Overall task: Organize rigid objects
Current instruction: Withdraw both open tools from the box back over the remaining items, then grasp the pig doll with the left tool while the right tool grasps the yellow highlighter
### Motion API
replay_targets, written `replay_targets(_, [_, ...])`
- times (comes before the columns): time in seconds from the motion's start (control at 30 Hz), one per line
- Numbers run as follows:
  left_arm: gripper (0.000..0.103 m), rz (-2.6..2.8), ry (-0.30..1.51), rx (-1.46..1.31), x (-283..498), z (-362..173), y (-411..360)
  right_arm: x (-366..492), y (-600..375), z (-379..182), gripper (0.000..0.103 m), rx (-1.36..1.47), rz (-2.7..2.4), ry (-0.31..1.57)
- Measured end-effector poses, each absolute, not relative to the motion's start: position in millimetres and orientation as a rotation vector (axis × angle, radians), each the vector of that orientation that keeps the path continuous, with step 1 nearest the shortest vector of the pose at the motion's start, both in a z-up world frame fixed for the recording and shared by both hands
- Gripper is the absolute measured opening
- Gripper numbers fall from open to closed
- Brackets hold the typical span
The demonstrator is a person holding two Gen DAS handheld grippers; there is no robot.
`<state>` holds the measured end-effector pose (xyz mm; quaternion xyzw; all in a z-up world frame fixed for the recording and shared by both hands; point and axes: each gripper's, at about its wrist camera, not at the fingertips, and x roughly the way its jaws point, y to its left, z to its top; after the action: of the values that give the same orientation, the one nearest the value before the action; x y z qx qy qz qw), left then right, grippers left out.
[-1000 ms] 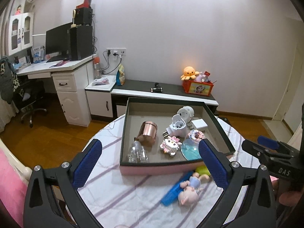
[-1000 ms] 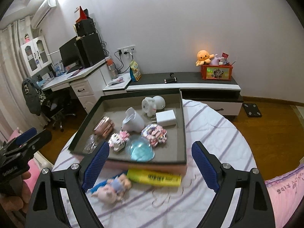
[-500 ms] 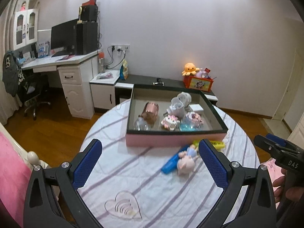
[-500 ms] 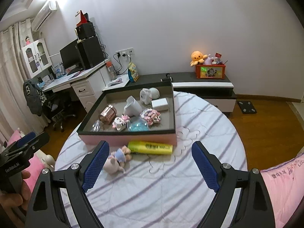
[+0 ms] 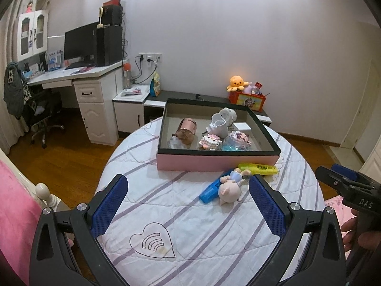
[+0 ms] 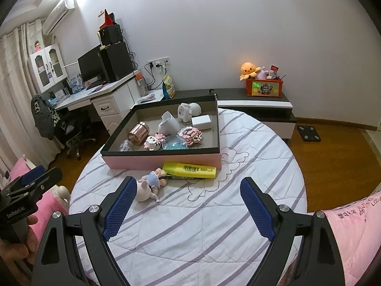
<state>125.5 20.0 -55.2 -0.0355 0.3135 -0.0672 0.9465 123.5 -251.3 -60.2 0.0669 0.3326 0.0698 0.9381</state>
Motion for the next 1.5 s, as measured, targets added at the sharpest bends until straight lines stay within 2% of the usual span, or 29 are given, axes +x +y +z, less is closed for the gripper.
replay_targets(0.43, [0.103, -0.129, 0.746, -0.02, 146, -98, -14, 177, -269, -122, 0.09, 0.123, 0.229, 0.854])
replay_targets(0.7, [0.103, -0.117, 0.791, 0.04, 170, -120, -43, 217, -274, -148, 0.09, 0.104, 0.329, 0.894])
replay_targets(0.77, [0.103, -0.122, 0.8, 0.056, 177, -125, -50, 228, -273, -153, 0.081, 0.102, 0.35, 0.905])
replay_targets(0.8, [0.103, -0.126, 0.802, 0.065, 180, -127, -54, 233, -272, -157, 0.081, 0.099, 0.359, 0.913])
replay_targets(0.97, [0.103, -0.141, 0.812, 0.083, 196, -135, -63, 245, -263, -163, 0.075, 0.097, 0.457, 0.926])
replay_targets(1.5, [0.103, -0.168, 0.835, 0.078, 208, -148, -50, 251, -237, -152, 0.073, -0.015, 0.578, 0.89])
